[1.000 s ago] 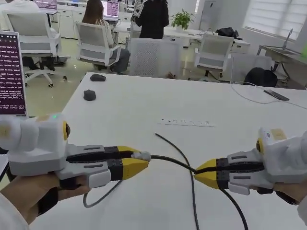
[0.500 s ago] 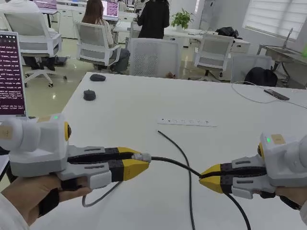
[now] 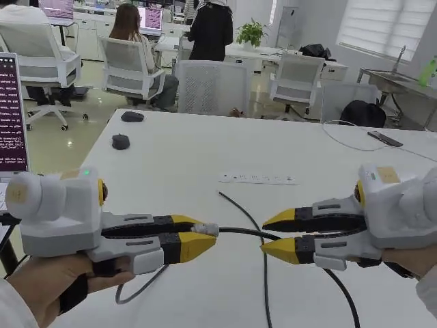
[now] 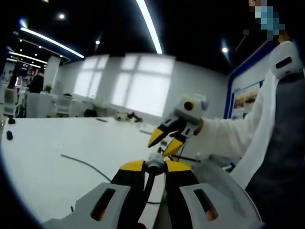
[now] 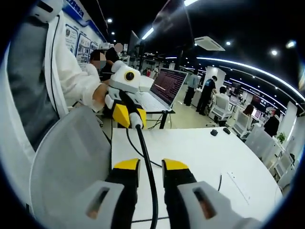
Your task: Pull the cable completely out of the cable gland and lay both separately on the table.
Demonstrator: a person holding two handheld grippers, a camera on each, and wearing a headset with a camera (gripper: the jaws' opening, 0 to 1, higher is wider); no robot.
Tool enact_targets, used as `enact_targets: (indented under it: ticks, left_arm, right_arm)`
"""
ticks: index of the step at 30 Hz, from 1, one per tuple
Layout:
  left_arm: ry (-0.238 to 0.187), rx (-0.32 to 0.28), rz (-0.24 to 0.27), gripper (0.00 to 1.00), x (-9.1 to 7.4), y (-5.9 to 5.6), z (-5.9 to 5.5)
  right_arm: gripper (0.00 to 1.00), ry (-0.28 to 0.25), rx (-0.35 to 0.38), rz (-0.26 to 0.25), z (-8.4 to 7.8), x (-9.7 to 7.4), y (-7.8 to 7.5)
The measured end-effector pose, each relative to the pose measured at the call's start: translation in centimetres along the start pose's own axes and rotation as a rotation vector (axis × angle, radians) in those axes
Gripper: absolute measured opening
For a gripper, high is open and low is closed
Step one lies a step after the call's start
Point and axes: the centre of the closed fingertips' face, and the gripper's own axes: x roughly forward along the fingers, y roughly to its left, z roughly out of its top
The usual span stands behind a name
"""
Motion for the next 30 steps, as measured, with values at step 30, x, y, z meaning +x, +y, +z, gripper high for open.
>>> enact_targets:
  ticks: [30]
  left_arm:
    - [0.029,0.012,-0.005,0.16,0.4,-0.6,-0.3]
  right_arm:
    - [0.03,-0.093,-0.014,0.112,0.8,1.6,1.4]
